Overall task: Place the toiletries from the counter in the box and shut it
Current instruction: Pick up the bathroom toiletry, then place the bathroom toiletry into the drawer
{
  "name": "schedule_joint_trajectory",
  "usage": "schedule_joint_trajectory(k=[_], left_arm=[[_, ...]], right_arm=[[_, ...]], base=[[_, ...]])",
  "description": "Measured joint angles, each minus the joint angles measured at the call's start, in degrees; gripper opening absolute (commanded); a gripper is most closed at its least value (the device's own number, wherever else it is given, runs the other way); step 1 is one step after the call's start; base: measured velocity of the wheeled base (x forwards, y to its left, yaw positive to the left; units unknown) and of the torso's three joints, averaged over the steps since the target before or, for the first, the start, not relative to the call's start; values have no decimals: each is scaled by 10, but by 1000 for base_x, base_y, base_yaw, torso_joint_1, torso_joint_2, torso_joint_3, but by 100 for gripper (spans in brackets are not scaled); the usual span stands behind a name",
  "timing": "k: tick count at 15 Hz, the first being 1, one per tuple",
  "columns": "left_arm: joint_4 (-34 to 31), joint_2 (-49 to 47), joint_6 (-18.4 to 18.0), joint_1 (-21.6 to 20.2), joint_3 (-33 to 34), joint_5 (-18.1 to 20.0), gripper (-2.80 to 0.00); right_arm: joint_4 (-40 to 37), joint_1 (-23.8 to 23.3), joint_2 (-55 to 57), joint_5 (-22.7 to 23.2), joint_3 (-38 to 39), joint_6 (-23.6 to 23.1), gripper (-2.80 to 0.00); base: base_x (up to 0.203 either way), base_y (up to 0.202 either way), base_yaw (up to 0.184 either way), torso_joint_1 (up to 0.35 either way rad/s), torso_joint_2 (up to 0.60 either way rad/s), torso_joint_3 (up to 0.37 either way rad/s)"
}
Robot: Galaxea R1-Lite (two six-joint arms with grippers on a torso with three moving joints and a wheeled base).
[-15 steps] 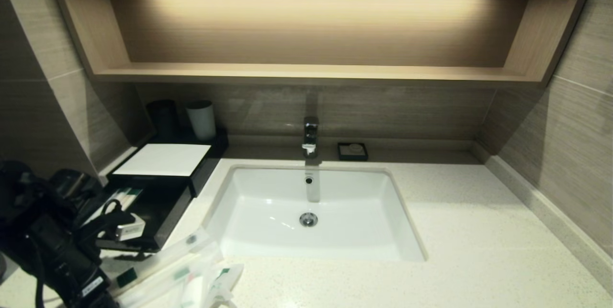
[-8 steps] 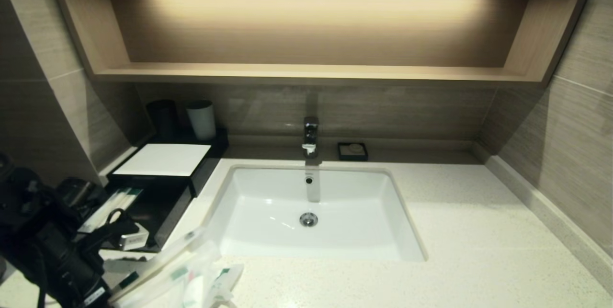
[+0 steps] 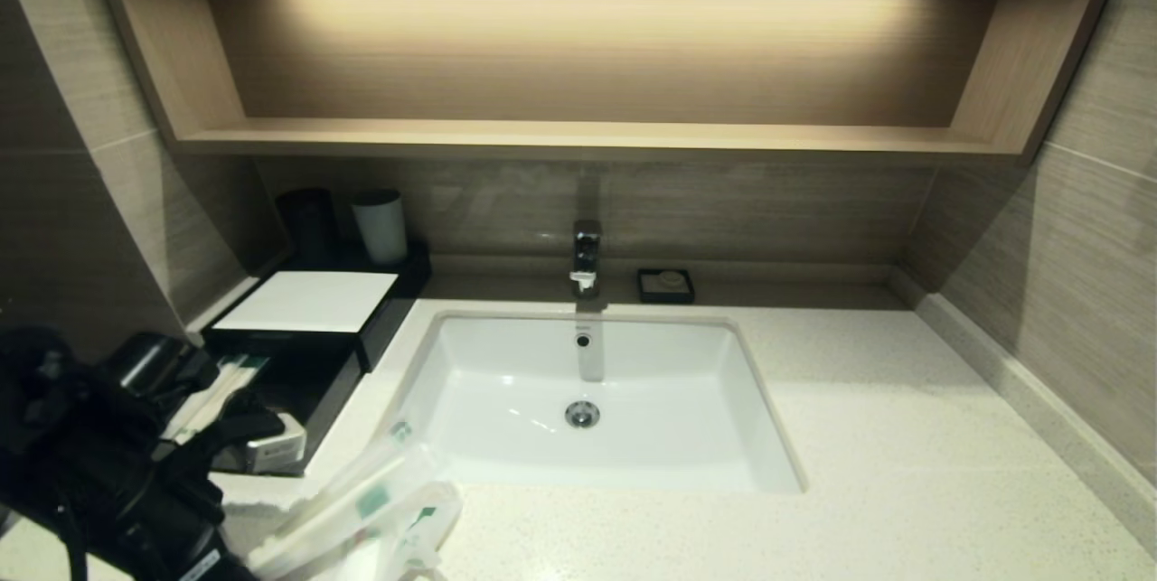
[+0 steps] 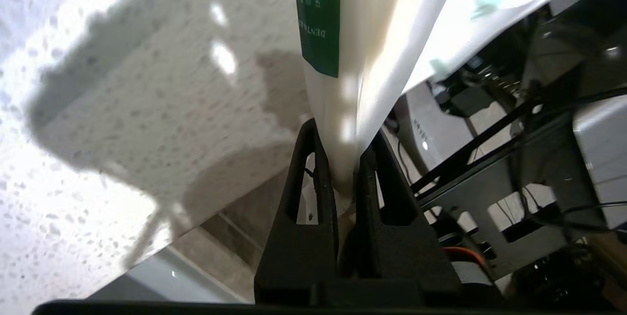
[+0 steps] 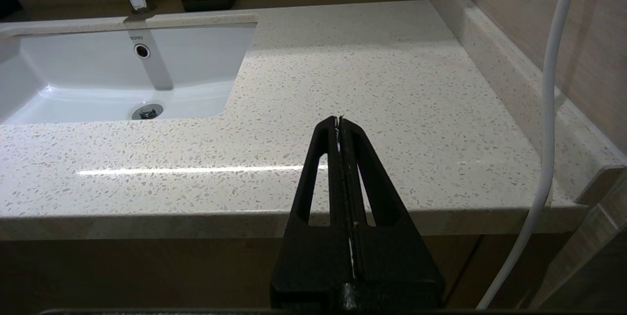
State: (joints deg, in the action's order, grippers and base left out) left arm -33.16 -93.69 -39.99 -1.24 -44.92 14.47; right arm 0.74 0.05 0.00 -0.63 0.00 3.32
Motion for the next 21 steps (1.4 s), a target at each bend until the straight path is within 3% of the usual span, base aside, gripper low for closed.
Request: schedule_joint_trajectory(k=[3,7,13,18,21], left_arm=[[-1,64,19,31,-2,28,-280],[-8,102,59,34,-41,25,-280],[-49,74,111,-48,-125,-6,-280],[-189,32,221,-101,-277,-14,-280],[-325,2,287,-111,-385,-31,-280]], right_arm=[[0,0,0,0,0,0,-280],[0,0,0,0,0,0,-280],[0,0,0,0,0,0,-280],[0,0,0,0,0,0,-280],[0,0,0,0,0,0,-280]], base=[[0,0,0,0,0,0],[0,0,0,0,0,0],[0,0,0,0,0,0],[0,0,0,0,0,0],[0,0,0,0,0,0]])
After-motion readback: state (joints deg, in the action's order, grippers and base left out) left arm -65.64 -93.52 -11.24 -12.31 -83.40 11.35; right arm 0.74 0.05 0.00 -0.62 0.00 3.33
